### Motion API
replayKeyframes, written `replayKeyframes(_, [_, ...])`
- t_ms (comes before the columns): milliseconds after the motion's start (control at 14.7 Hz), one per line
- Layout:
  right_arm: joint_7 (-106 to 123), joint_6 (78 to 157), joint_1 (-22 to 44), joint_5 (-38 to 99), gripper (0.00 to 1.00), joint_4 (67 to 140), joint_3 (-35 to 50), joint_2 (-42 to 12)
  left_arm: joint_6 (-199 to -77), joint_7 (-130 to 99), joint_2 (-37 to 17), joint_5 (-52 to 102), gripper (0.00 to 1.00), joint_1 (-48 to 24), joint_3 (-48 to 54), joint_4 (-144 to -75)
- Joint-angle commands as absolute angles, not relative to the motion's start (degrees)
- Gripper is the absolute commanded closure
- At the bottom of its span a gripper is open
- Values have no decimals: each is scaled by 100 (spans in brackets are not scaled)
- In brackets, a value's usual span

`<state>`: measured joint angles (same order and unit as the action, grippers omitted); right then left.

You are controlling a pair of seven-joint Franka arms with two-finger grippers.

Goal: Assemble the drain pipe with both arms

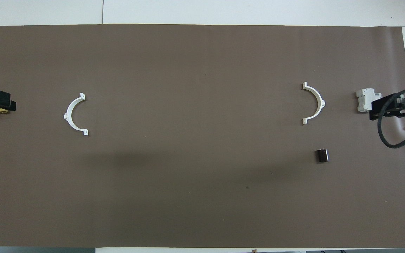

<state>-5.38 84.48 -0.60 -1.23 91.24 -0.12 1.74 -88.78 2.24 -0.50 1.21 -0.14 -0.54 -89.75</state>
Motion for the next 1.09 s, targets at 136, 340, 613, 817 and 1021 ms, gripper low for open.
replayKeyframes(136, [17, 10075, -123, 35, 0, 10323, 18, 457, -8938, 316, 62, 167, 0, 44, -44, -9105])
replayKeyframes(340, [246, 11098, -114, 35, 0, 10643, 26, -199, -8938, 325, 62, 167, 0, 44, -44, -9105])
replayKeyframes(613, [237, 12687, -132, 35, 0, 11256, 18, -878, -8938, 316, 62, 167, 0, 44, -44, -9105])
replayKeyframes(817, [264, 13235, -184, 35, 0, 11347, 26, -1404, -8938, 316, 62, 167, 0, 44, -44, -9105])
replayKeyframes(1021, [264, 13543, -211, 35, 1, 11338, 26, -1766, -8938, 325, 62, 167, 0, 44, -44, -9105])
